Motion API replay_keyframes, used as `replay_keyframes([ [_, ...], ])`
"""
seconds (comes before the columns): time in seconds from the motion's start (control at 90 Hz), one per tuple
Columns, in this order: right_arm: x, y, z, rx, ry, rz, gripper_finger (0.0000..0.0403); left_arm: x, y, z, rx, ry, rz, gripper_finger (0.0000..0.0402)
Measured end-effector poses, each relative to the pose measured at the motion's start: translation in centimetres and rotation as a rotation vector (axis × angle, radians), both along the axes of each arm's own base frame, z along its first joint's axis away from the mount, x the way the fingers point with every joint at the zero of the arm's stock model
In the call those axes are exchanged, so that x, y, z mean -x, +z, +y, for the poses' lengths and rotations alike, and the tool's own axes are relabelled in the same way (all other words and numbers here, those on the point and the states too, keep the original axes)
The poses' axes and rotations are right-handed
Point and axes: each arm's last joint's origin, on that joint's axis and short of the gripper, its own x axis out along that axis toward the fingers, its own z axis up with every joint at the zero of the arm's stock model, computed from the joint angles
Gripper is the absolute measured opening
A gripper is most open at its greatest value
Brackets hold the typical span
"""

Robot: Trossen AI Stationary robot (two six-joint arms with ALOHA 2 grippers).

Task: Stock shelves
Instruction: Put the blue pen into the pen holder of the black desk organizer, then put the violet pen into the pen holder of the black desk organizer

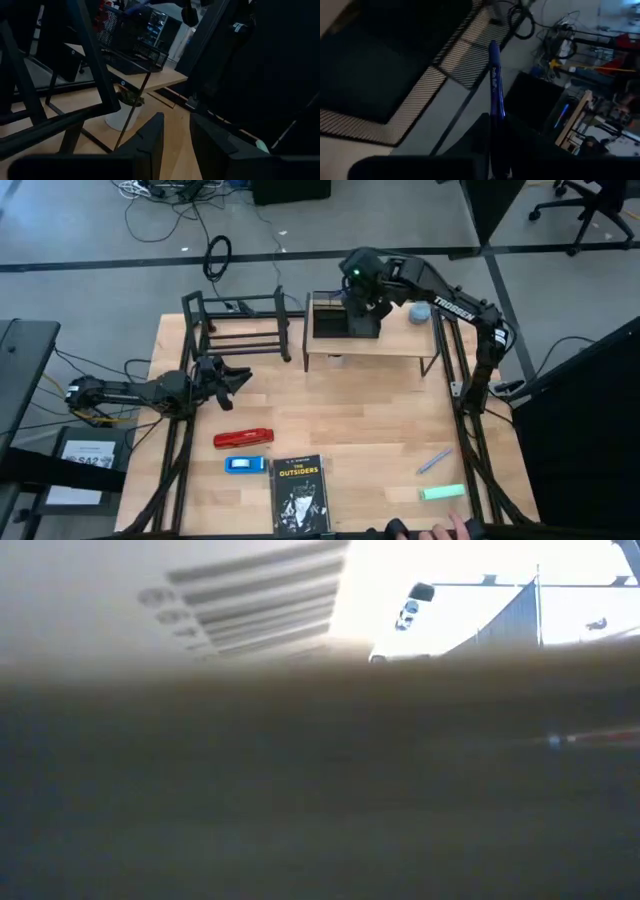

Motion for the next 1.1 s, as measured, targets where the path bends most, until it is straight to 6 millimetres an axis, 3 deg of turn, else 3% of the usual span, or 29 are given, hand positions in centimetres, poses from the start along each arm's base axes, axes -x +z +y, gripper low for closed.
replay_keyframes([
  [0.467, -0.4, 0.4, -0.2, 0.030, -0.015, -0.066, 0.0115, 0.0, 0.0, 0.0, 0.016, -0.001, -0.005, 0.0076],
  [0.711, -1.0, 1.8, -0.6, 0.172, -0.183, -0.225, 0.0148, 0.0, 0.0, 0.0, 0.016, -0.001, -0.006, 0.0076],
  [0.956, 0.3, 2.9, 0.0, 0.076, -0.316, -0.395, 0.0172, 0.0, 0.0, 0.0, 0.017, -0.001, -0.005, 0.0076],
  [1.1, 2.0, 3.9, 2.0, -0.038, -0.380, -0.481, 0.0174, 0.0, 0.0, 0.0, 0.017, -0.001, -0.006, 0.0076],
])
